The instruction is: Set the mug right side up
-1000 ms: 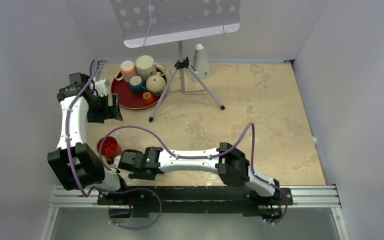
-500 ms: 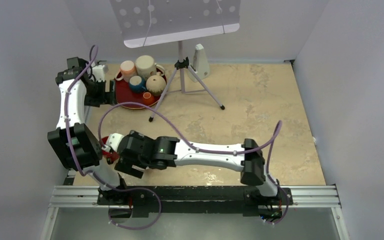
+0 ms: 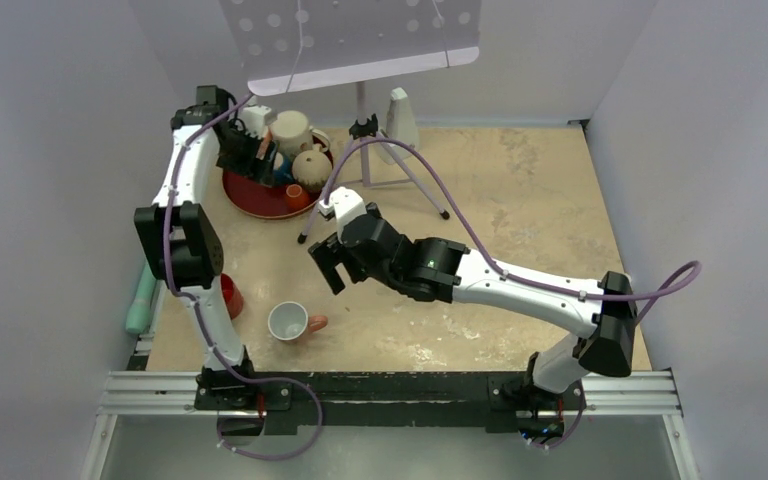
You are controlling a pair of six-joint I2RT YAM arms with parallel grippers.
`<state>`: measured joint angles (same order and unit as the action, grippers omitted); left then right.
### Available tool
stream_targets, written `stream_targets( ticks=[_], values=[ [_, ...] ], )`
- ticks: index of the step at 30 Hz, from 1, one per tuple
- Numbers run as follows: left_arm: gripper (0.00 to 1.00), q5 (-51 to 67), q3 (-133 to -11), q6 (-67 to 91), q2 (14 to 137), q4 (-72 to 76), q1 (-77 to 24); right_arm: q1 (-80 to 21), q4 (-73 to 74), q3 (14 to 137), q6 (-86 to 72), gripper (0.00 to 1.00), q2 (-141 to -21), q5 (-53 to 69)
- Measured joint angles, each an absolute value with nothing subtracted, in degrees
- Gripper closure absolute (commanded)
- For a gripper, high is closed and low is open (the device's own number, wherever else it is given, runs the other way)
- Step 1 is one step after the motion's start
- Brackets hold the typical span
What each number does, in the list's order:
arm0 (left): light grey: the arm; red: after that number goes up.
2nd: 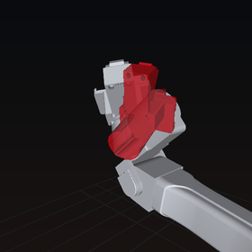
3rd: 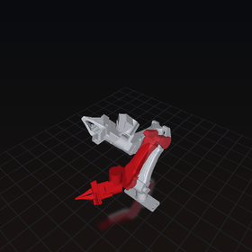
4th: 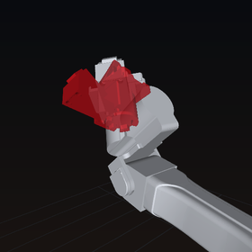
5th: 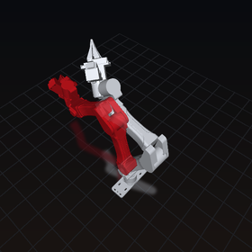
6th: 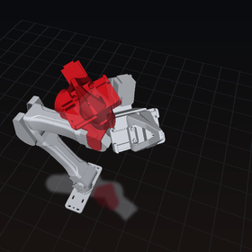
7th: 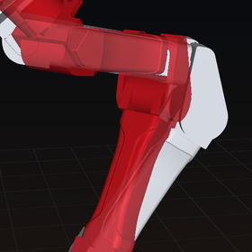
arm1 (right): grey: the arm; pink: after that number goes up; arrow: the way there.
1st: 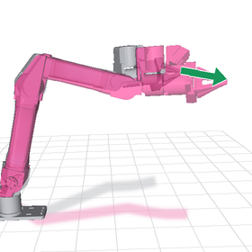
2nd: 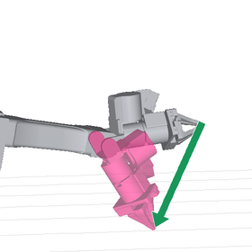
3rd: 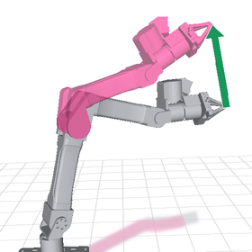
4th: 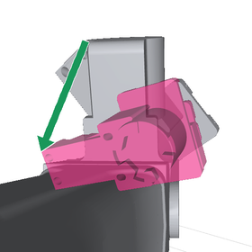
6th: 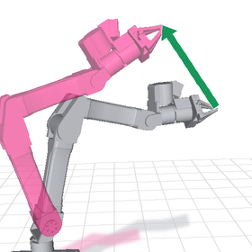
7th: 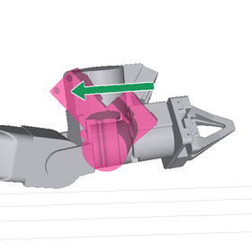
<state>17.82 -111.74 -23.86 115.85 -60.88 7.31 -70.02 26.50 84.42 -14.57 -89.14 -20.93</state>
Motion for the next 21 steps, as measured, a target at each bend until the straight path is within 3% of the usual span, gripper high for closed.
stream_targets(
  ticks=[4,13,21],
  values=[
    [0.16,17.3,-111.09,-22.74,117.23,-56.69,3.68,-68.49,25.56,79.42,-17.19,0.01,-87.5,-22.81],
    [0.07,8.19,-120.97,-12.88,131.07,-50.06,4.05,-69.01,24.12,77.32,-19.05,0.01,-87.15,-23.03],
    [0.01,5.93,-124.31,-11.6,134.89,-48.01,3.16,-68.99,23.59,77.52,-18.81,0.01,-89.52,-22.37]
  ],
)
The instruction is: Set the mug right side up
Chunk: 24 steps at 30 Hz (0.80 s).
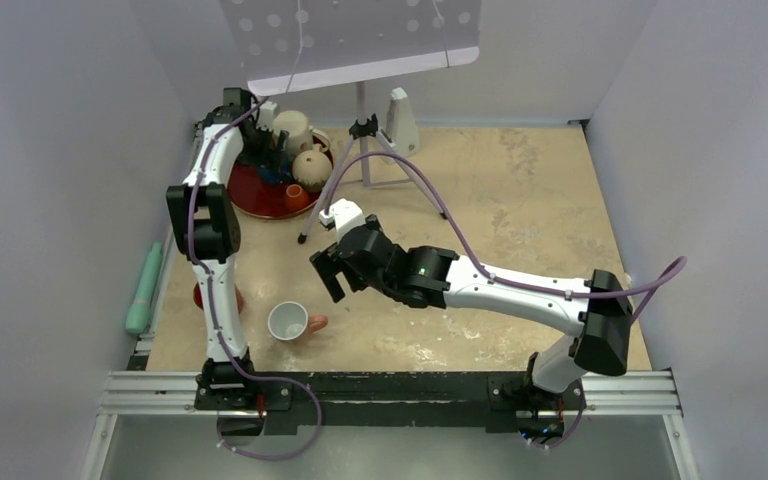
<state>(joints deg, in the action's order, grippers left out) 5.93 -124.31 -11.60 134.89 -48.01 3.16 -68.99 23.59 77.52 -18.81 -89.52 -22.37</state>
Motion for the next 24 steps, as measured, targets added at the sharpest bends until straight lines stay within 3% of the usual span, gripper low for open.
stream_targets(
  ticks=[11,24],
  values=[
    [0.06,1.98,-125.6,-20.34,135.02,-45.43,0.03,-68.47,23.51,80.01,-16.43,0.01,-91.88,-21.39],
    [0.07,-1.3,-117.82,-26.59,131.96,-41.12,2.33,-68.16,22.9,80.03,-15.29,0.01,-91.85,-21.28]
  ],
)
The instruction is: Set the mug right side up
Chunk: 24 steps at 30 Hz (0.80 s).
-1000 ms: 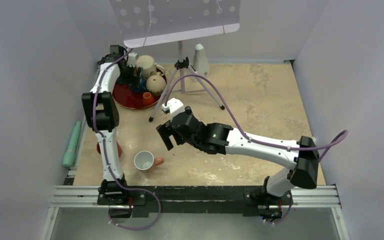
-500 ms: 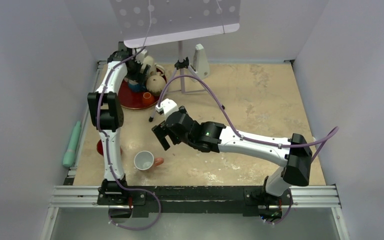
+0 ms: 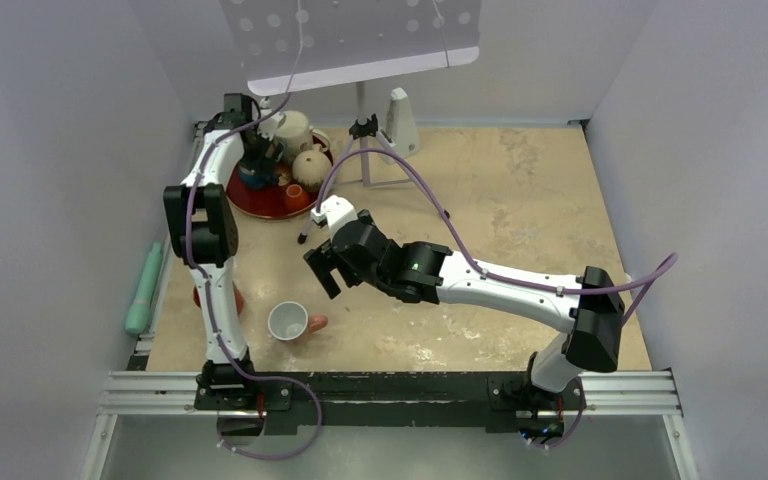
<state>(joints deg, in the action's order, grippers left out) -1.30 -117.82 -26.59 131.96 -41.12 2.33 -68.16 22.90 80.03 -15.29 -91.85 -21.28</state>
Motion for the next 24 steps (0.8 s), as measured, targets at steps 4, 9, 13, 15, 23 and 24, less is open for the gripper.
stream_targets(
  ticks=[4,9,13,15,23,24],
  values=[
    [0.07,0.14,-114.15,-29.3,129.93,-41.8,4.19,-68.16,22.63,79.9,-15.18,0.01,-91.74,-20.99],
    [0.06,5.32,-105.34,-38.33,123.09,-39.55,5.32,-68.12,22.39,78.43,-15.18,0.01,-90.52,-20.03],
    [0.09,12.67,-93.06,-55.2,112.01,-36.16,4.64,-68.12,22.2,78.26,-15.11,0.01,-90.37,-19.77],
    [0.13,16.05,-92.14,-65.32,109.86,-36.86,4.19,-68.12,22.15,78.26,-15.09,0.01,-90.37,-19.77],
    [0.28,22.76,-108.18,-95.33,119.7,-51.57,3.66,-68.12,21.82,78.26,-14.94,0.01,-90.37,-19.53],
    [0.27,22.59,-110.24,-97.93,121.27,-53.01,3.57,-68.12,21.82,78.26,-14.94,0.01,-90.37,-19.53]
  ],
)
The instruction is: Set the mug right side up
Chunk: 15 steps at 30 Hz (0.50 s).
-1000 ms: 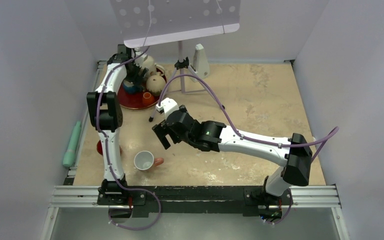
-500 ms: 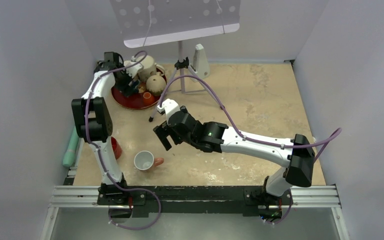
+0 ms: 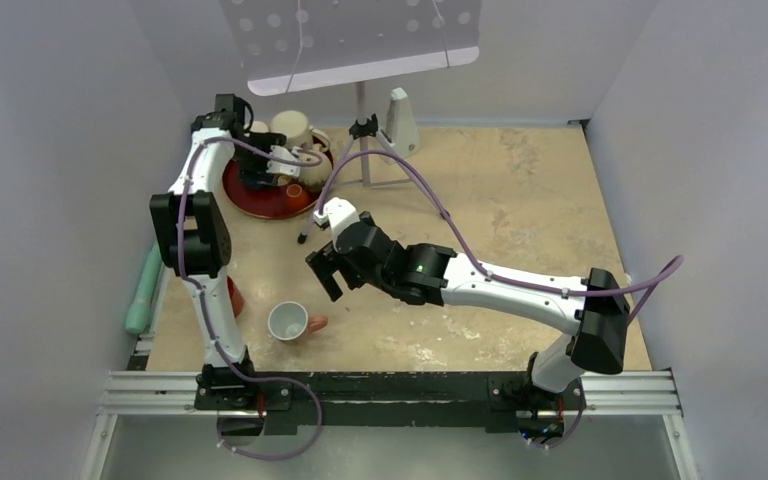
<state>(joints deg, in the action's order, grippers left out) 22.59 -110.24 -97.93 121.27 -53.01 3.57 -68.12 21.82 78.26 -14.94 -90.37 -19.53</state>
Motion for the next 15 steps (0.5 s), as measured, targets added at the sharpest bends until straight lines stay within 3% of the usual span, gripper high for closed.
stream_targets(
  ticks=[5,12,15],
  values=[
    [0.28,19.79,-111.83,-107.28,125.29,-58.5,2.94,-68.07,21.65,77.76,-14.96,0.01,-90.35,-19.53],
    [0.34,16.62,-113.36,-108.86,129.67,-59.4,0.51,-67.9,21.93,77.43,-14.92,0.01,-90.37,-18.83],
    [0.41,14.17,-115.28,-109.03,132.07,-59.59,0.08,-67.83,21.93,77.43,-14.9,0.01,-90.37,-18.61]
  ],
)
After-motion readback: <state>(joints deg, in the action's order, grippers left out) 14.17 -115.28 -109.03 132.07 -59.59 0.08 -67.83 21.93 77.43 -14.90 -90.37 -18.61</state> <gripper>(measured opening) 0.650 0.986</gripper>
